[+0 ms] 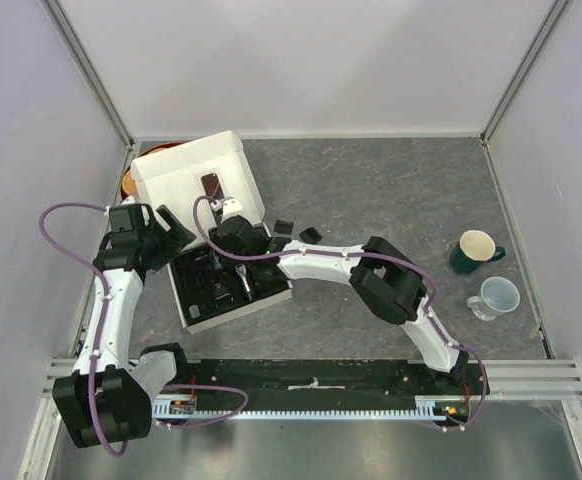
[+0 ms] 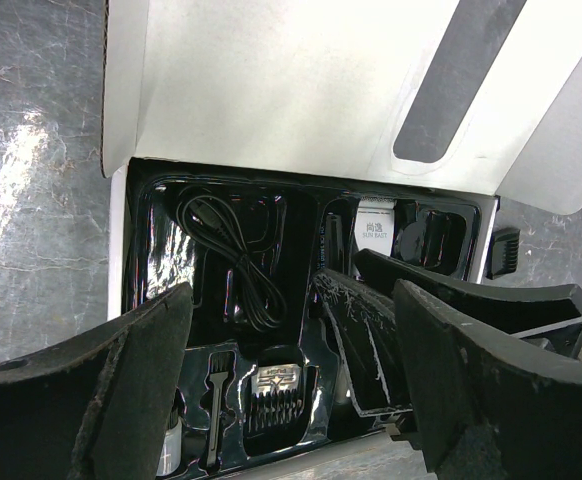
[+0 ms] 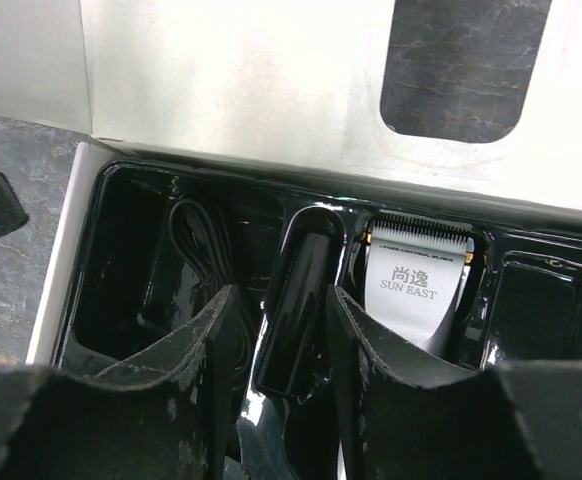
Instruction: Sort the hair-cutting tools
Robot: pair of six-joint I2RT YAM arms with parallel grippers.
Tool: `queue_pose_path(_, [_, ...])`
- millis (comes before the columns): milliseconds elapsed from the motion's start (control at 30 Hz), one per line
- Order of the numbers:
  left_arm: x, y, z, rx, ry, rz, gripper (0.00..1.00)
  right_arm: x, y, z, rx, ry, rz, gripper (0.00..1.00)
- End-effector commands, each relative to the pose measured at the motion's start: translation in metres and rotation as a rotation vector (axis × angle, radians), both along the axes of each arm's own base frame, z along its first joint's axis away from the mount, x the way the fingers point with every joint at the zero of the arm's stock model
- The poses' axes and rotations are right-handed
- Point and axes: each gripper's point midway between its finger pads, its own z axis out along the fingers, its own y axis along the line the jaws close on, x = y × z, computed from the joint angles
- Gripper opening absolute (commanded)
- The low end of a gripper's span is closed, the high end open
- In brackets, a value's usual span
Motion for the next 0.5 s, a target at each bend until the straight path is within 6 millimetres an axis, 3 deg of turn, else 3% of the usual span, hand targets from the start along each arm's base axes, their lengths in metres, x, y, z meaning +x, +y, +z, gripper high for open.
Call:
queue_pose_path(0, [0.005, -0.003, 0.008, 0.000, -0.033, -0.026, 0.87, 0.005, 0.004, 0.030, 0.043, -0.030, -0.031, 0.43])
queue_pose_path(200, [0.005, -0.003, 0.009, -0.001, -0.036, -0.027, 0.87, 0.002, -0.001, 0.022, 0.011, -0.010, -0.021, 0.20])
queue_pose_path(467, [0.005, -0.003, 0.008, -0.001, -0.034, -0.027, 0.87, -0.008, -0.004, 0.011, -0.005, 0.023, 0.004, 0.14])
